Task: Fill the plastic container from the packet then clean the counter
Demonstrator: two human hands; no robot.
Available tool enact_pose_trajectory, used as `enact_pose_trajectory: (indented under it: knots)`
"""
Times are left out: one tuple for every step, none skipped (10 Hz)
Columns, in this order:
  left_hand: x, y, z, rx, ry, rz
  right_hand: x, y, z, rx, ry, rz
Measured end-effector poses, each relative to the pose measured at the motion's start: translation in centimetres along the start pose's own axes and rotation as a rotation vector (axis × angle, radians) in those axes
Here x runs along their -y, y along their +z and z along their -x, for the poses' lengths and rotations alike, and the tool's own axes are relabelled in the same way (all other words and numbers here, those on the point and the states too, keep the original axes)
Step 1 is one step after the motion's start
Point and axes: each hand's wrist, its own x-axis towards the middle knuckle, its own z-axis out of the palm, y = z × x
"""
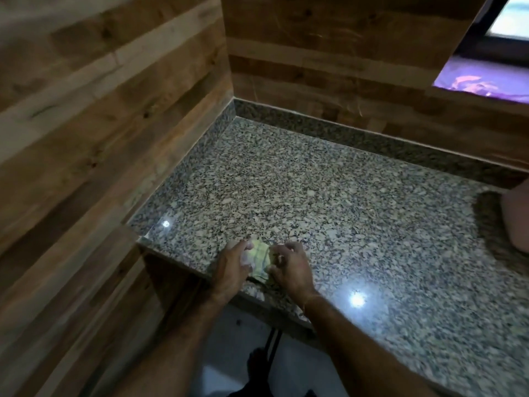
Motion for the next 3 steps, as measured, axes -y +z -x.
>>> enact_pose_trajectory:
  knots:
    - [2.49, 0.31, -0.26, -0.008, 0.057, -0.149, -0.47, 1.09, -0.20, -0.016, -0.052, 0.295]
    - [3.28, 0.54, 0.23, -0.025, 0.091, -0.168, -0.19, 0.83, 0.04, -0.008, -0.057, 0.289]
    - [3.03, 0.65, -0.16, -0.084, 0.096, -0.143, -0.42, 0.11, 0.30, -0.082, -0.058, 0.180]
